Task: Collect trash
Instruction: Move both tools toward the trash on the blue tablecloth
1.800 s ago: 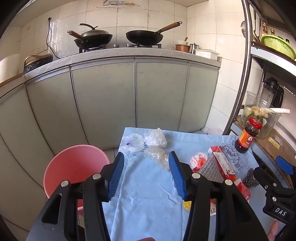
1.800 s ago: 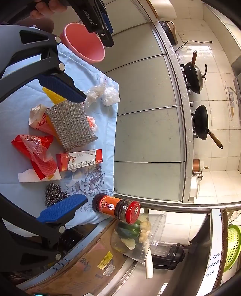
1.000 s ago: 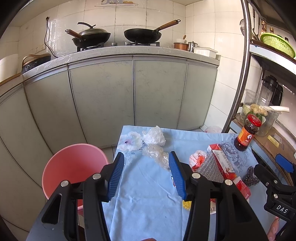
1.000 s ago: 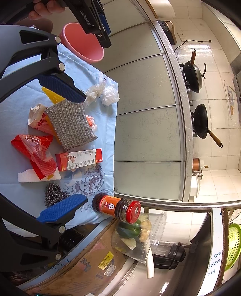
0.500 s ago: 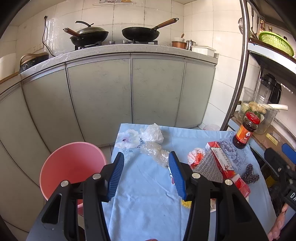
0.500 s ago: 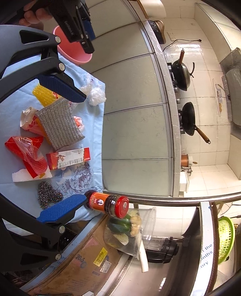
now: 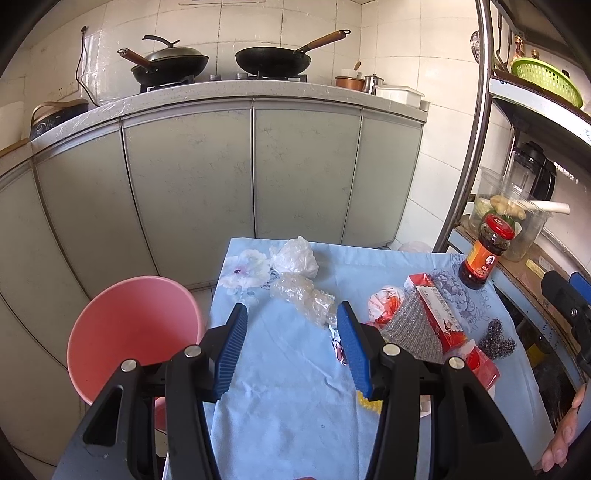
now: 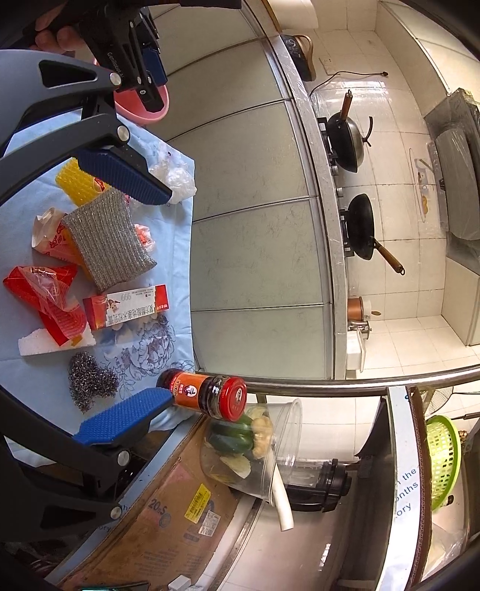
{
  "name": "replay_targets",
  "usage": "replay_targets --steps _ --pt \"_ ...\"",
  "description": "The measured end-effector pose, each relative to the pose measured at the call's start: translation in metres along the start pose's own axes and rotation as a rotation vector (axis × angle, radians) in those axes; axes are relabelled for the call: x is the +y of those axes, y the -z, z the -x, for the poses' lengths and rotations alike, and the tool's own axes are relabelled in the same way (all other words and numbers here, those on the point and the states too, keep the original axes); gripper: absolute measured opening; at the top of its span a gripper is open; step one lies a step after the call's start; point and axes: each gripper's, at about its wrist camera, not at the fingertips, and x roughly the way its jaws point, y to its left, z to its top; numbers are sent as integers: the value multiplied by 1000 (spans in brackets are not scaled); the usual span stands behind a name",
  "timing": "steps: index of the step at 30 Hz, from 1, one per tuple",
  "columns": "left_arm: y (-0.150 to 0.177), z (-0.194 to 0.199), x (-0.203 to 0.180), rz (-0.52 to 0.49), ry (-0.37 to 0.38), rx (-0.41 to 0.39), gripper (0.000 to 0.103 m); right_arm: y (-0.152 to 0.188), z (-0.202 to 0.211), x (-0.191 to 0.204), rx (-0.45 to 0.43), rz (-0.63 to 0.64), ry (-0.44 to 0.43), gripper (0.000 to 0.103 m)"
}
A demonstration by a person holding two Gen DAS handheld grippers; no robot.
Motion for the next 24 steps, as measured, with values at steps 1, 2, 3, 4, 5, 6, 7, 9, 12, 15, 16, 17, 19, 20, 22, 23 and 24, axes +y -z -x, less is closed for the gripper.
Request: replay_targets --steps 1,2,3,4,5,6,7,9,12,15,16,17,19,20,22,23,24 --pt "0 -1 0 -1 1 1 50 0 0 -1 0 -3 2 100" --pt "0 -2 0 -2 3 3 50 0 0 -2 0 -4 5 100" --pt "0 -3 0 -2 5 5 50 1 0 -3 1 -6 8 100" --pt "1 -4 0 -2 7 7 50 1 -1 -5 1 -9 11 100" --pt "1 -4 0 -3 11 9 50 2 -1 -7 2 -12 14 100" --pt "1 -5 0 -4 13 10 50 2 -1 -8 3 -15 16 100" --pt "2 -6 -1 -5 15 11 50 3 -1 -10 3 -18 19 100" --pt "2 -8 -2 -8 23 11 50 3 -2 -14 4 -26 25 100" --pt "3 -9 -3 -11 41 6 50 4 -2 -20 2 -34 36 100" --pt "3 -11 -1 -10 69 4 49 7 -1 -26 3 -36 50 100" --pt "4 -11 0 -7 77 4 50 7 -1 -28 3 -37 54 100" --pt "4 -13 2 -3 86 7 49 9 -1 -31 4 -41 59 100" --pt "6 -17 7 15 115 26 49 11 -1 -37 10 -48 67 100" --pt "8 -19 10 27 132 40 50 13 -1 -40 14 -53 73 100" --pt "10 -25 15 46 168 64 49 17 -3 -46 25 -60 83 100" --pt "12 -27 16 48 168 68 49 19 -3 -48 30 -64 86 100" --pt "14 -29 17 46 159 68 49 21 -4 -50 36 -68 89 100"
